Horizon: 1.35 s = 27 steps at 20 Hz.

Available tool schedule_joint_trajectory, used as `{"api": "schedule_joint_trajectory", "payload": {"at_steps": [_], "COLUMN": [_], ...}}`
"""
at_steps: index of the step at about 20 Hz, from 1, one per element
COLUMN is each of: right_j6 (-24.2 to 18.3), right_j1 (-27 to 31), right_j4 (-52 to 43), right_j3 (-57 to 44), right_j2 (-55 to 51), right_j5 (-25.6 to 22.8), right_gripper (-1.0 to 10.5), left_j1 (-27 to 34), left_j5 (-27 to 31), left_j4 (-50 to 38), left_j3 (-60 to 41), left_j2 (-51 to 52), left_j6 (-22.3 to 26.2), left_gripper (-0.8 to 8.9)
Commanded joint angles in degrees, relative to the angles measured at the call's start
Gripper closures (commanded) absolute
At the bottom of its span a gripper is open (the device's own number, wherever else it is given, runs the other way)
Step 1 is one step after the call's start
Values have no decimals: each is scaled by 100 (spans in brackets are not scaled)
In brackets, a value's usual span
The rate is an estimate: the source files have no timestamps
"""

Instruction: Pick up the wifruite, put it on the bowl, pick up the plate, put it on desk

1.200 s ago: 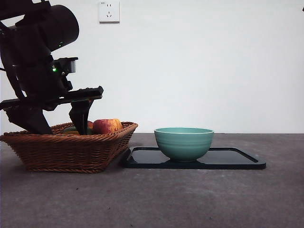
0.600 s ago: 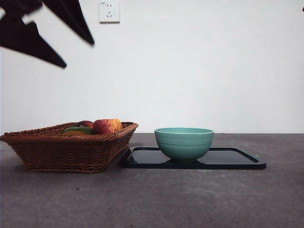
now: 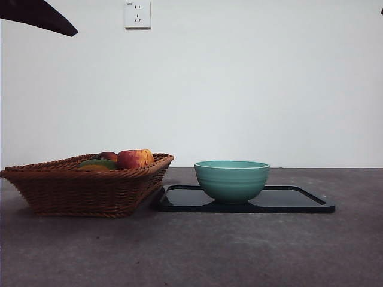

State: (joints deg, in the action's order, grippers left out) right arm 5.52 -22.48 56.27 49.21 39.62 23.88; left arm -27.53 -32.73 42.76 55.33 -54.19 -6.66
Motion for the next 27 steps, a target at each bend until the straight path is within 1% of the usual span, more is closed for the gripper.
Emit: {"api": "schedule_joint_trajectory", "payload": {"at_steps": [1,4,6,8,11,13,16,21,23,27], "right_j6": [186,697,1034,1235,1307,1298,1187,994,894,859], "right_j1": [-28,-26,-24,-24,26,114,262,476,479,470], "right_j4": [-79,-424,-841,-1169,-1657,-1808,-2031,-2052,-2085,-2472], "right_j3": [50,50,72,195,529,876,1440,2341,2549,2586], "right_j2": [35,44,103,345,1078,1740,2837,4417,4898,5622], "right_j5": [-15,-208,-321,-531,-769,-787,-798,-798,-960,-979], "right_gripper": [770,768,707,677,677,677,677,677,677,677], "left_j1": [-26,-26,-26,-24,-26,-24,-24,-24,-24,-24], "left_j5": [-9,-9,-9,-9,-9,-9,-9,-9,-9,-9], "left_j4": [-26,-26,-33,-35,-37,-35,-31,-28,-33,-33], "left_j3": [122,122,122,122,122,122,122,122,122,122], "left_j2": [-20,-20,-20,-20,-20,-20,-20,-20,-20,-20], "left_j6": [107,107,107,114,129,133,192,195,197,195], "left_gripper": [470,470,470,470,470,470,470,470,470,470]}}
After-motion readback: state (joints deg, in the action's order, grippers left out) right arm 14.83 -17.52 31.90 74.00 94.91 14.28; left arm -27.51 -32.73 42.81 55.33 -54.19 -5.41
